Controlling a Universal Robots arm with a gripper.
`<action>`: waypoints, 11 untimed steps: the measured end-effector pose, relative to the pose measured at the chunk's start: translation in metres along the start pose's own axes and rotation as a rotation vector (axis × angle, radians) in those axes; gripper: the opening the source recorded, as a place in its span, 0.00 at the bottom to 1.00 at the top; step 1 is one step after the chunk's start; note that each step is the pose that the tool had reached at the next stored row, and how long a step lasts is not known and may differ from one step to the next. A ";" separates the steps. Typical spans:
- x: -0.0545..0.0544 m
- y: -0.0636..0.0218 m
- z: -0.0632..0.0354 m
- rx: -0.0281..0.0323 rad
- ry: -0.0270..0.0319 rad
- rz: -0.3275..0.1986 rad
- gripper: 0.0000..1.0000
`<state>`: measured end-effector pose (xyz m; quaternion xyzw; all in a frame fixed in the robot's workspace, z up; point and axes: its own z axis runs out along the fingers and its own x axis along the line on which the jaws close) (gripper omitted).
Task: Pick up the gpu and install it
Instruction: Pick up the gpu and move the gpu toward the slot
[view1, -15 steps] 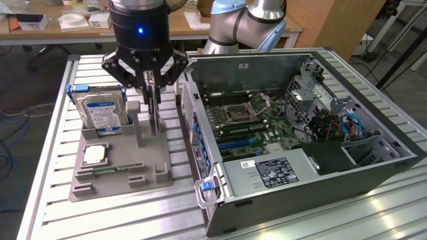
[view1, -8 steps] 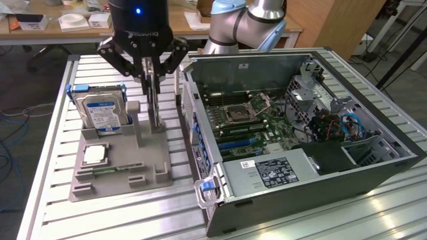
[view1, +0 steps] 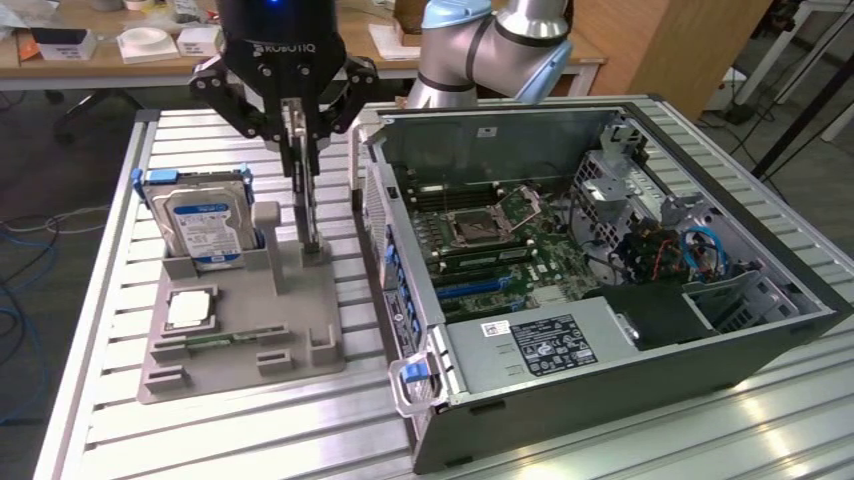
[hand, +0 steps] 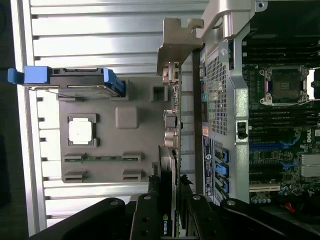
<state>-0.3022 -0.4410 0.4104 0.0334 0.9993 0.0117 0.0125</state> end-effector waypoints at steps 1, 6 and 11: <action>0.000 0.0000 0.0000 0.0000 0.0000 0.000 0.26; -0.003 0.0002 0.0000 0.0001 0.0001 0.000 0.26; -0.011 0.0007 0.0003 0.0000 0.0003 0.000 0.26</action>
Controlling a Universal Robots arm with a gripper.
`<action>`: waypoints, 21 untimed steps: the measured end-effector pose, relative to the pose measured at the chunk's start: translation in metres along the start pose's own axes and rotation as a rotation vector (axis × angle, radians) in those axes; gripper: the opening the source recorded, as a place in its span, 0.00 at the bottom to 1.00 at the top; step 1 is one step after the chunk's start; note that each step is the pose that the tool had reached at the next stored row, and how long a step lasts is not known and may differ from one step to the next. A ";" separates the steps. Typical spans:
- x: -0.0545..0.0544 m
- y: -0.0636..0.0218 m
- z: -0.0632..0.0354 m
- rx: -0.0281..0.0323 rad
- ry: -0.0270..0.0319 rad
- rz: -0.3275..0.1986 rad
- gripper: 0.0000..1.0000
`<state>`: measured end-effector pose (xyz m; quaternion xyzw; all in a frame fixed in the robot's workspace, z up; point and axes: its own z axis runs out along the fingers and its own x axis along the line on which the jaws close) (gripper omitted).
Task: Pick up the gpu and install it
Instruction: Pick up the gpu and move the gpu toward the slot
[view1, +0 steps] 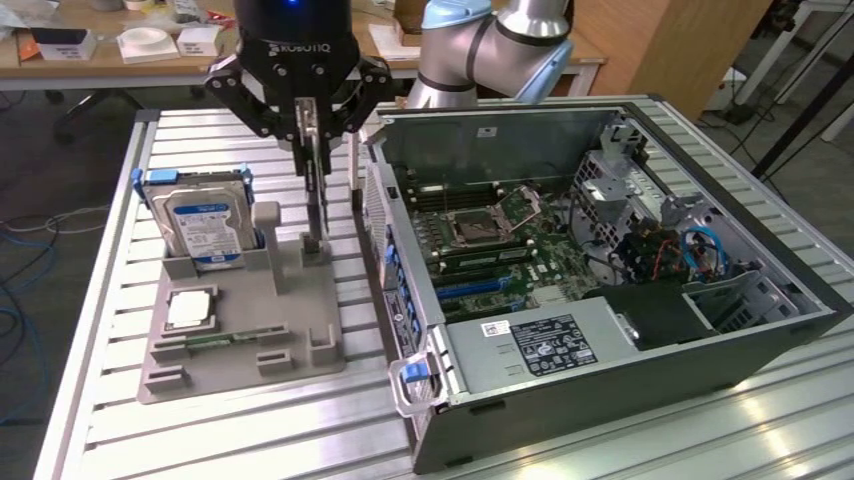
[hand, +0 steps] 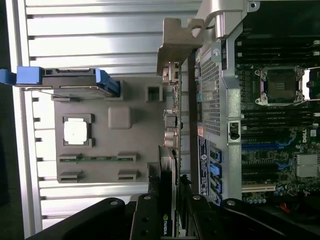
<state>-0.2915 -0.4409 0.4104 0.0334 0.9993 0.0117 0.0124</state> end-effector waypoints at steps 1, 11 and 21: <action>-0.002 0.0001 0.0000 0.0000 0.0001 0.000 0.26; -0.016 0.0011 0.0004 0.0001 0.0004 0.000 0.26; -0.029 0.0019 0.0007 0.0001 0.0005 -0.001 0.26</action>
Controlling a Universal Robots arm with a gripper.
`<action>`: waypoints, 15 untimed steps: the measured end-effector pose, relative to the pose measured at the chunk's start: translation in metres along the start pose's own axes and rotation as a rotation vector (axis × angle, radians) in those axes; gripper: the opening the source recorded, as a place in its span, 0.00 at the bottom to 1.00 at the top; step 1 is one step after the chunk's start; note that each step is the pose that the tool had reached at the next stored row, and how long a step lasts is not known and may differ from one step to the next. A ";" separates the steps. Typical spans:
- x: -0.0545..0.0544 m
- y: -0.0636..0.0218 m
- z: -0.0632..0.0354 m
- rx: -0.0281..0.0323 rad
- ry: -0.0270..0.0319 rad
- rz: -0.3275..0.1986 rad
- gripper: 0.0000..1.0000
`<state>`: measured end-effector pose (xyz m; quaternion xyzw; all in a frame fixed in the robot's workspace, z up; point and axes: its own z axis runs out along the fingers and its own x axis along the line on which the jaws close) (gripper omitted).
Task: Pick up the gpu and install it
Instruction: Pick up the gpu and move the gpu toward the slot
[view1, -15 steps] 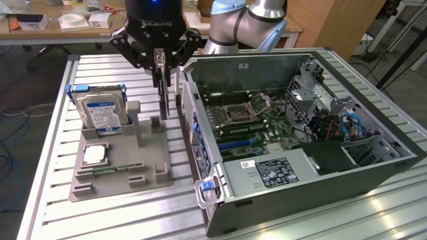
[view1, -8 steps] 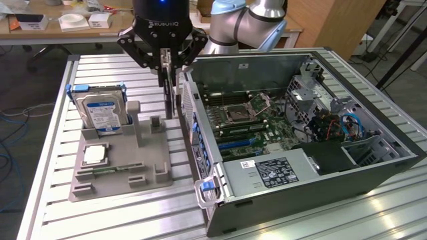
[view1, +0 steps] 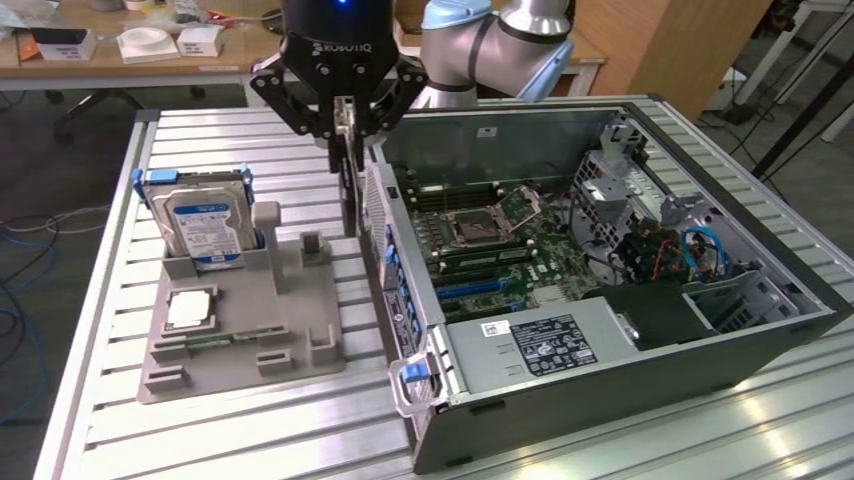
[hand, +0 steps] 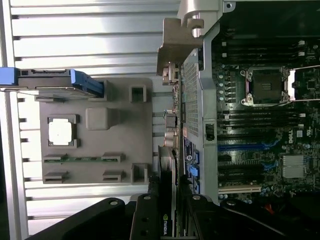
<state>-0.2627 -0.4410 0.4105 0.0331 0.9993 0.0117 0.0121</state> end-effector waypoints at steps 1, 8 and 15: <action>-0.001 0.0001 0.0000 0.0000 0.0000 0.000 0.26; -0.011 0.0007 0.0003 -0.0001 0.0000 -0.001 0.26; -0.021 0.0014 0.0006 -0.0001 0.0000 -0.002 0.26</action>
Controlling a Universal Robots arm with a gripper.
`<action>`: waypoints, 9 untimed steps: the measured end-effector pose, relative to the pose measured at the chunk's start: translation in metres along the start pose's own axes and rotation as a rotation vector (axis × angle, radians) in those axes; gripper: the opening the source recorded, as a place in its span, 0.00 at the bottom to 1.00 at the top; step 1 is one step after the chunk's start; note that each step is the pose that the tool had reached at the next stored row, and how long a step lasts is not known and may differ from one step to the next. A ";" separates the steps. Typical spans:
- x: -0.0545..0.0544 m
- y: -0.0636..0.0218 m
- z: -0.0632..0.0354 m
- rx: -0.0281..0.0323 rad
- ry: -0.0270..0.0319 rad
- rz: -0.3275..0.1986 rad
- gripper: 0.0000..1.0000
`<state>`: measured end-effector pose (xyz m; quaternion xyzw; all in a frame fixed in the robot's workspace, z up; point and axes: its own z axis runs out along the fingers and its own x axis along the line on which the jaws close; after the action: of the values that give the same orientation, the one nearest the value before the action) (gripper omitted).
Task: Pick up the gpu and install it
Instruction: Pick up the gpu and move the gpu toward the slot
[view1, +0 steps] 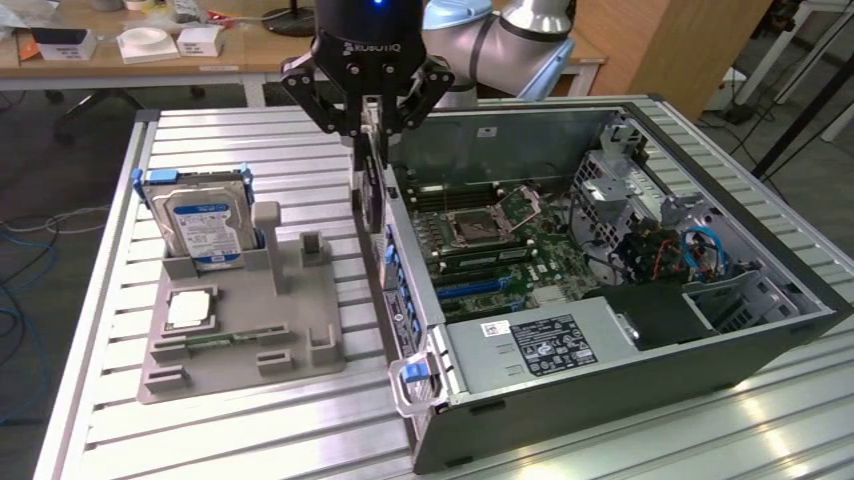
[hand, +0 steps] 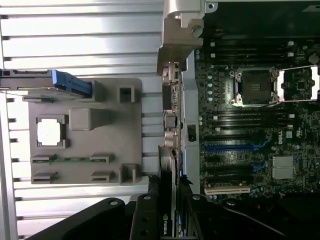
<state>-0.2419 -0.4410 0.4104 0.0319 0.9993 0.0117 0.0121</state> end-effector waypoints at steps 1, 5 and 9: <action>-0.001 0.0001 0.0000 0.0001 0.0000 0.000 0.26; -0.005 0.0003 0.0001 0.0000 0.0000 0.000 0.26; -0.008 0.0005 0.0002 0.0000 0.0000 -0.001 0.26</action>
<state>-0.2335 -0.4409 0.4104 0.0315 0.9994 0.0117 0.0121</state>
